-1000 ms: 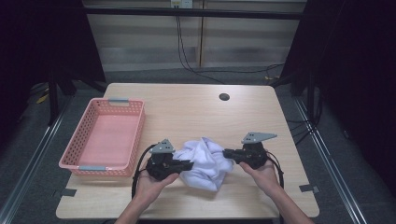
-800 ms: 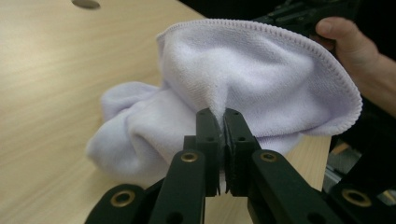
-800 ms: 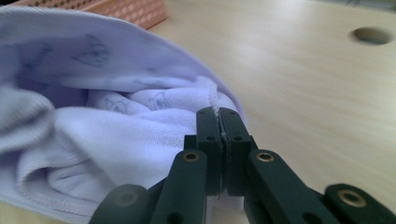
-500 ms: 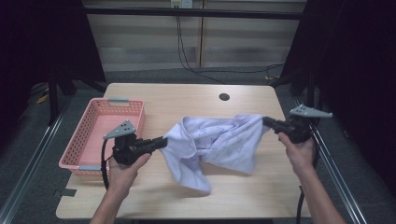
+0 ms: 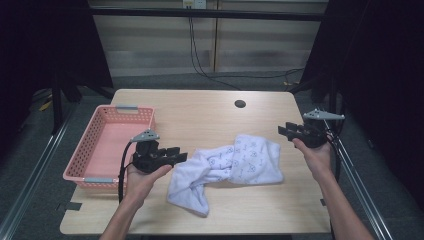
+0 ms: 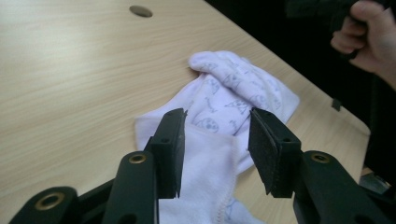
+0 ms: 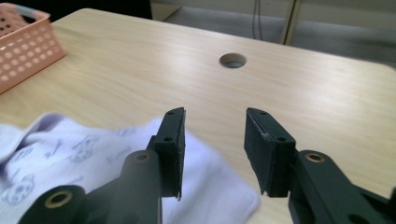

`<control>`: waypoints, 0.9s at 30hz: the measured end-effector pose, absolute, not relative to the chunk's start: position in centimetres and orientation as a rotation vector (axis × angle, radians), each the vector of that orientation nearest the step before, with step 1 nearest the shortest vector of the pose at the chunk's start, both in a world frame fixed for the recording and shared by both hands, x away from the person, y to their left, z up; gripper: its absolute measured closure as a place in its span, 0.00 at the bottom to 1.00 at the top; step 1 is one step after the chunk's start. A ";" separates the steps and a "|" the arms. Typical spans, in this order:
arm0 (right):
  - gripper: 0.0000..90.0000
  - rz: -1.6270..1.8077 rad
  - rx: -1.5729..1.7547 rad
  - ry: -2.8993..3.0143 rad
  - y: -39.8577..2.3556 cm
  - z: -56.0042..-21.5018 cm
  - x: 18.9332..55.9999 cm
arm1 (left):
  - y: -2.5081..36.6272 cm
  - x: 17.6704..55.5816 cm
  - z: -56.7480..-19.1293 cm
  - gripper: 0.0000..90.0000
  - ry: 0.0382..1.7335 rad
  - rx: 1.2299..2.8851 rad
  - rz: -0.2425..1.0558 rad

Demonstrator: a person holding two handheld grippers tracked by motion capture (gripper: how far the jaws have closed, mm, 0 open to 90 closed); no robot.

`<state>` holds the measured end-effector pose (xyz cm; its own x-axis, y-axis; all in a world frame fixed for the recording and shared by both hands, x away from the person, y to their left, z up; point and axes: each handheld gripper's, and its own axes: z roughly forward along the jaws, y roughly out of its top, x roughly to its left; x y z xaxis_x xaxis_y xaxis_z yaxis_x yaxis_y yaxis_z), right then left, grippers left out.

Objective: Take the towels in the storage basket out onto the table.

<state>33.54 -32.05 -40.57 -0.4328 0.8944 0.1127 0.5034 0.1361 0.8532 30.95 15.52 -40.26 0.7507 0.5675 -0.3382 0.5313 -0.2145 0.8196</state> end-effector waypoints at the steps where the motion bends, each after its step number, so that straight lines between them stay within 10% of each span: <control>1: 0.66 1.227 1.341 1.993 -32.0 -40.6 33.5 | 15.5 30.9 -40.3 0.65 0.846 1.869 0.042; 6: 0.66 1.320 1.262 2.179 -28.8 -42.6 30.3 | 12.1 30.1 -42.4 0.74 0.715 1.989 -0.037; 18: 0.39 1.187 1.140 2.434 -22.5 -48.7 30.1 | 7.4 32.3 -49.3 0.46 0.701 2.163 -0.076; 27: 0.89 1.150 1.223 2.370 -23.9 -48.2 30.6 | 7.5 30.8 -48.9 0.93 0.657 2.202 -0.098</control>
<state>30.56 -23.88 -48.21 -0.6223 0.7707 0.1371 0.5848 0.3413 0.7359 30.80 7.47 -48.86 0.8610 0.4239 -0.2810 0.4875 -0.5307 0.6933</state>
